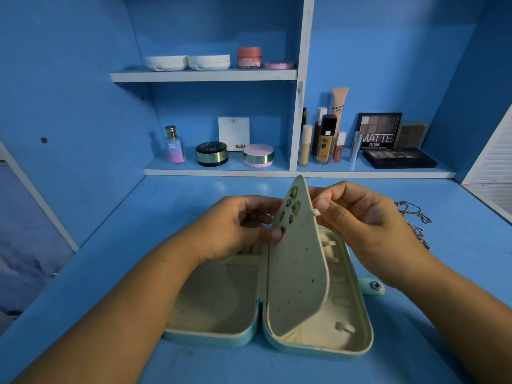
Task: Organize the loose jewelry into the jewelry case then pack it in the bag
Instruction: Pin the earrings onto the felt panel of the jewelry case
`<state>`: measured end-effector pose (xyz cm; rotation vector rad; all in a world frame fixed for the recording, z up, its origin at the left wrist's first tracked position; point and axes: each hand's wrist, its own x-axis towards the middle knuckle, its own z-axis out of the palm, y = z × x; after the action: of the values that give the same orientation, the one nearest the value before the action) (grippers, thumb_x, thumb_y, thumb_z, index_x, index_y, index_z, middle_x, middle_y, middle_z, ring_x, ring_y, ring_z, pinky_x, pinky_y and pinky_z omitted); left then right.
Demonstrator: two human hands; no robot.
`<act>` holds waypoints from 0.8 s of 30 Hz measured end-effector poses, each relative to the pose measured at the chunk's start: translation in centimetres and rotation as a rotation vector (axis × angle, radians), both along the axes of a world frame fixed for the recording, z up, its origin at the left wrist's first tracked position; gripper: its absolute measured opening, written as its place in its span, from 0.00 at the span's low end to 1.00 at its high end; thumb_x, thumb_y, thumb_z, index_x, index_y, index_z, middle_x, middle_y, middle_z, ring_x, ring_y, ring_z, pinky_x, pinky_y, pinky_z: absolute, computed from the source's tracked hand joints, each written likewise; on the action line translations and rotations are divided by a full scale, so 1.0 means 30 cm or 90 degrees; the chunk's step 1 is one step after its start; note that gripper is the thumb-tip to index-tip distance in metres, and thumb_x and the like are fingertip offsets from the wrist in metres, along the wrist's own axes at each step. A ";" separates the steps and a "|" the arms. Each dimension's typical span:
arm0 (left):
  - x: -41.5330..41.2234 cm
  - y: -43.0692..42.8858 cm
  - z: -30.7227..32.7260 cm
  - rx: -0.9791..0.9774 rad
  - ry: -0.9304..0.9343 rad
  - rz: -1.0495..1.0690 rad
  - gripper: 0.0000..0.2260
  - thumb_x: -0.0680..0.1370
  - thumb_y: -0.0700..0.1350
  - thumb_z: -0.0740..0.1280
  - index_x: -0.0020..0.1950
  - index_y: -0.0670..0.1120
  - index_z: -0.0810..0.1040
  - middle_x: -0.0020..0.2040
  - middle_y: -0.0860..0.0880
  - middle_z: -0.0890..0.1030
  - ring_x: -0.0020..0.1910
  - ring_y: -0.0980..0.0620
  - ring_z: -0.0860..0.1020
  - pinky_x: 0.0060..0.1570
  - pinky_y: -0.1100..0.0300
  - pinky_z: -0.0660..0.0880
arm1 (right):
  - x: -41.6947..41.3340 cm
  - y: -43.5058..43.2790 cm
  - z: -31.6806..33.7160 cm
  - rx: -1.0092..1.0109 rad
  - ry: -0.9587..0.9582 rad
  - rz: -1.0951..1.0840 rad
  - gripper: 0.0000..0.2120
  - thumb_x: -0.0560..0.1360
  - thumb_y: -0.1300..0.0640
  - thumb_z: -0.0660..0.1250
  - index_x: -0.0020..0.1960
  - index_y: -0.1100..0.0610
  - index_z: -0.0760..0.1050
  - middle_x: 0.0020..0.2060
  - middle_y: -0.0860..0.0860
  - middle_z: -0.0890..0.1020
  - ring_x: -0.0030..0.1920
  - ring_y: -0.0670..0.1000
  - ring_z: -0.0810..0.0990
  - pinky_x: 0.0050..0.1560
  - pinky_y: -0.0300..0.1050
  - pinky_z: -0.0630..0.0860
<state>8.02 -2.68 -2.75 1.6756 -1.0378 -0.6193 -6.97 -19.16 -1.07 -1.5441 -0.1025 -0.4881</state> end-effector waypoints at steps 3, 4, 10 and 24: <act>0.004 0.002 0.003 -0.004 0.022 -0.011 0.20 0.69 0.46 0.75 0.61 0.52 0.78 0.55 0.54 0.83 0.57 0.55 0.79 0.56 0.62 0.74 | 0.002 0.008 -0.004 -0.010 -0.005 0.007 0.14 0.66 0.43 0.72 0.42 0.53 0.80 0.53 0.53 0.83 0.56 0.54 0.81 0.58 0.47 0.77; 0.005 0.002 0.003 -0.006 0.029 -0.015 0.19 0.71 0.46 0.73 0.62 0.51 0.78 0.56 0.53 0.83 0.58 0.54 0.79 0.57 0.62 0.74 | 0.002 0.009 -0.004 -0.012 -0.006 0.007 0.13 0.66 0.43 0.72 0.42 0.53 0.81 0.53 0.53 0.83 0.57 0.54 0.81 0.59 0.48 0.77; 0.006 0.003 0.005 -0.001 0.024 -0.015 0.21 0.70 0.46 0.70 0.63 0.50 0.77 0.58 0.53 0.83 0.59 0.54 0.79 0.58 0.61 0.74 | -0.001 0.005 -0.005 -0.033 -0.009 -0.002 0.14 0.67 0.42 0.72 0.43 0.52 0.80 0.54 0.52 0.83 0.57 0.54 0.81 0.60 0.52 0.76; 0.004 0.004 0.005 0.004 0.026 -0.002 0.20 0.69 0.45 0.75 0.61 0.50 0.78 0.54 0.53 0.83 0.56 0.55 0.80 0.56 0.62 0.75 | -0.001 0.016 -0.009 -0.067 0.001 -0.017 0.08 0.71 0.58 0.66 0.43 0.64 0.76 0.53 0.53 0.83 0.55 0.50 0.82 0.59 0.44 0.77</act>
<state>8.15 -2.56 -2.60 1.6608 -1.0107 -0.6568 -7.01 -18.68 -1.34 -1.6501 -0.1080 -0.5102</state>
